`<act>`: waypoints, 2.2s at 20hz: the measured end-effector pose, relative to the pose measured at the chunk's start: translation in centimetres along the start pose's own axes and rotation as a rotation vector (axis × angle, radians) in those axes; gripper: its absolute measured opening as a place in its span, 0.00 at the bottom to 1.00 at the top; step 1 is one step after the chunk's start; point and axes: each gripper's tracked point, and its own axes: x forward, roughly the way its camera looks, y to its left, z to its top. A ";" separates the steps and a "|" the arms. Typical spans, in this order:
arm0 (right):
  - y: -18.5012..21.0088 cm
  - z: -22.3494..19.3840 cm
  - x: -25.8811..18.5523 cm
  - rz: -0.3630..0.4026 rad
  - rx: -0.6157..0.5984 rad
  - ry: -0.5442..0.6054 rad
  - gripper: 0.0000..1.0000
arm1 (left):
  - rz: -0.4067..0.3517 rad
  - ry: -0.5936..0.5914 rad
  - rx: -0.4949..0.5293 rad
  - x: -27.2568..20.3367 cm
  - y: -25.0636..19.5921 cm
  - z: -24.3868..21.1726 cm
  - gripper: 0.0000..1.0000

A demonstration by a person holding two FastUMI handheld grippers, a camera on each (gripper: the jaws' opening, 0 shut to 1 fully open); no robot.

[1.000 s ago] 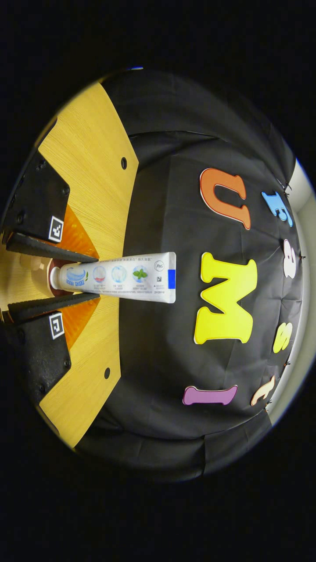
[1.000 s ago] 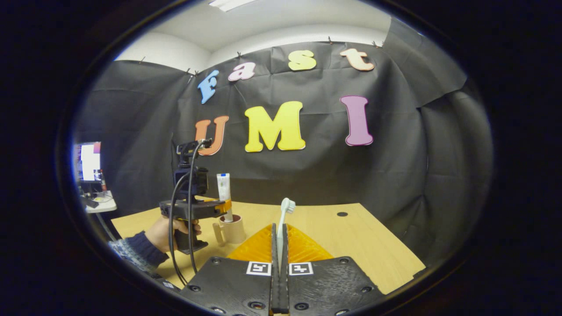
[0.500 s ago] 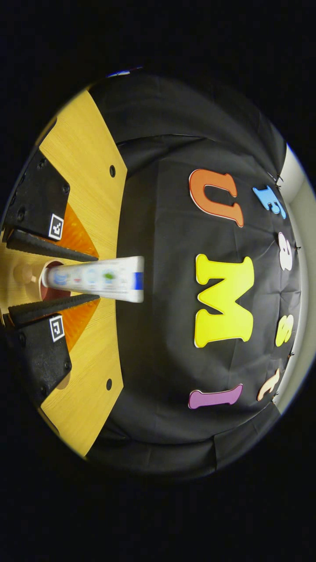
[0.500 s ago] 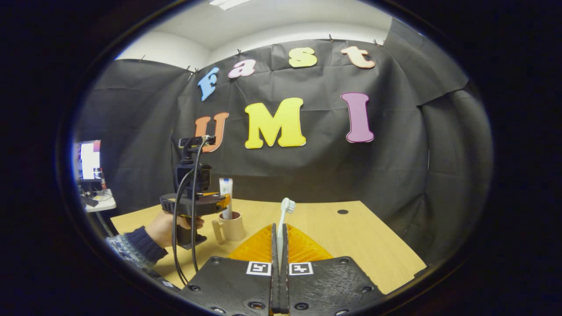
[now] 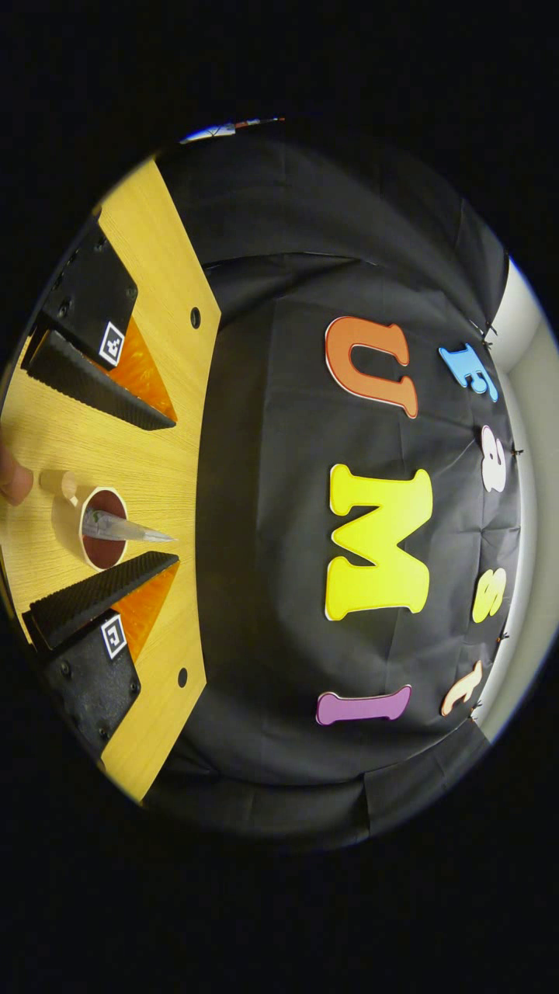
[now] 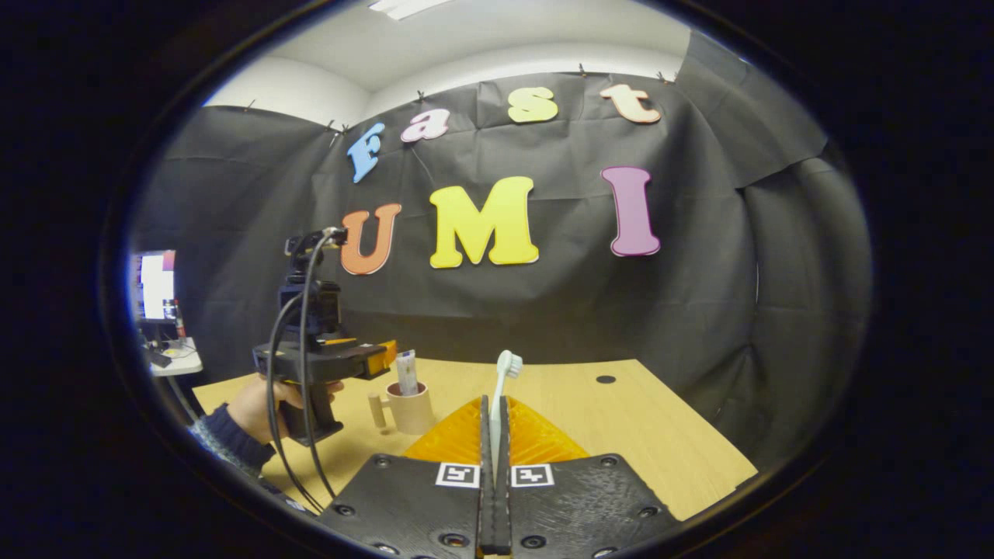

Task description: Put the toothbrush and toothpaste on the desktop into the cup, then pick up the cup and place it on the coaster on the desktop.

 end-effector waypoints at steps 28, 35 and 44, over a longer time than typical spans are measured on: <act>16.7 2.6 26.1 0.010 -0.094 -0.090 0.00 | -0.017 -0.016 -0.082 -18.2 9.2 -7.0 0.98; 17.1 1.7 27.0 0.001 -0.098 -0.068 0.00 | -0.036 -0.009 -0.088 -18.4 8.7 -7.3 0.98; 17.9 1.6 26.6 0.014 -0.125 -0.065 0.04 | -0.071 0.009 -0.062 -18.3 7.8 -7.8 0.98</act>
